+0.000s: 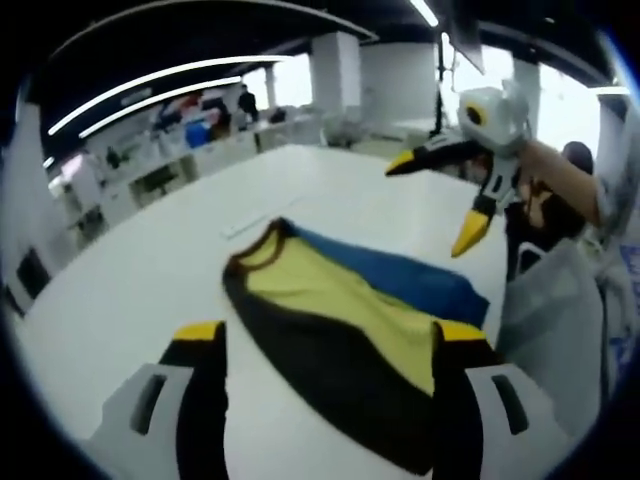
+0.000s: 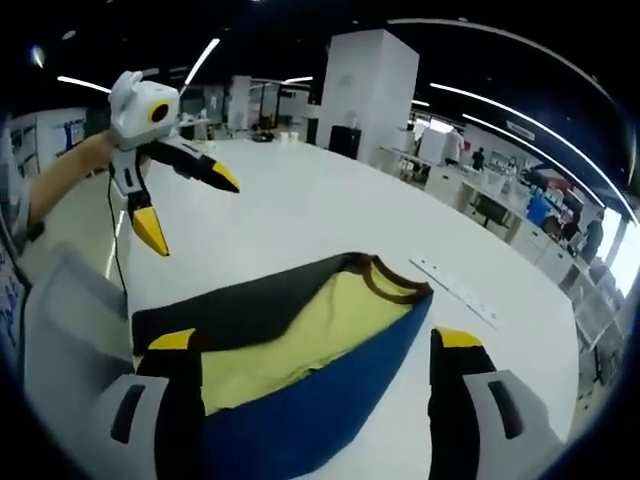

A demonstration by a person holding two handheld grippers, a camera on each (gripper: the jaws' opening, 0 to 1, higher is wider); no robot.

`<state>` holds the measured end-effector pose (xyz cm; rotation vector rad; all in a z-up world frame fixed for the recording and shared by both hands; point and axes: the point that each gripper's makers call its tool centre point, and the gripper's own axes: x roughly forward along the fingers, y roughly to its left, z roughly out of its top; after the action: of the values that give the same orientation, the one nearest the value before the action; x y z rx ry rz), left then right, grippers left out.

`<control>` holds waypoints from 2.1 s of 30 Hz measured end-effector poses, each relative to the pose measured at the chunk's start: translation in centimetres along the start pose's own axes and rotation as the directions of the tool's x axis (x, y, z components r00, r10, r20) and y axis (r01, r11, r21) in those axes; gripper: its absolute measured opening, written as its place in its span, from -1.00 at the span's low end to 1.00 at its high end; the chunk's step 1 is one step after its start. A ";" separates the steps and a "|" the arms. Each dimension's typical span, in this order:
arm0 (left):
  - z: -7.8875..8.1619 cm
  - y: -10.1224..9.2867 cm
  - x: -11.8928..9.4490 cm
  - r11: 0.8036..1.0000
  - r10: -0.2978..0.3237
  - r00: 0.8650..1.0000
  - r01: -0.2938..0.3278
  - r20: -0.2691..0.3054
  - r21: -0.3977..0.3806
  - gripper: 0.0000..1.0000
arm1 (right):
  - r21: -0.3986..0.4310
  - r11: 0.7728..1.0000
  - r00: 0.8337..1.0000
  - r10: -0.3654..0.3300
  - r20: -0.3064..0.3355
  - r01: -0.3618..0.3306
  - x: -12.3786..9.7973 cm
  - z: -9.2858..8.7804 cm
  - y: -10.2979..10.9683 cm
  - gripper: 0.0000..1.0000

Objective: Fold the garment on the visible template until the final outline fits inside the template.

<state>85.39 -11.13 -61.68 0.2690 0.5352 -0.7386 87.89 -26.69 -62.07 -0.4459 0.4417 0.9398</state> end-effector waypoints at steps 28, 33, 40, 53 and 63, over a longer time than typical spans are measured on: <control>-1.0 -2.9 -5.4 0.995 0.079 0.993 -0.072 0.091 -0.074 0.76 | 0.015 0.999 0.999 -0.037 -0.005 0.037 -5.2 -2.0 3.5 1.00; -2.8 -3.0 -6.4 0.989 0.111 0.992 -0.104 0.062 -0.107 0.75 | 0.023 0.999 0.999 -0.041 -0.021 0.042 -5.9 -3.1 4.5 1.00; -4.2 -5.0 -7.2 0.989 0.073 0.996 -0.066 0.057 -0.131 0.87 | 0.098 0.993 0.997 -0.071 -0.005 0.071 -6.8 -3.8 5.3 1.00; -5.4 -6.4 -8.5 0.985 0.084 0.996 -0.078 0.033 -0.152 0.91 | 0.127 0.986 0.994 -0.103 -0.049 0.108 -8.6 -5.6 6.8 1.00; -4.9 -7.5 -9.1 0.986 0.072 0.997 -0.066 0.034 -0.154 0.99 | 0.112 0.982 0.985 -0.141 -0.097 0.152 -9.9 -6.9 7.1 1.00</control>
<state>72.78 -9.32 -61.08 0.1291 0.5396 -0.6307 75.71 -33.31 -63.59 -0.4066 0.5355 0.7484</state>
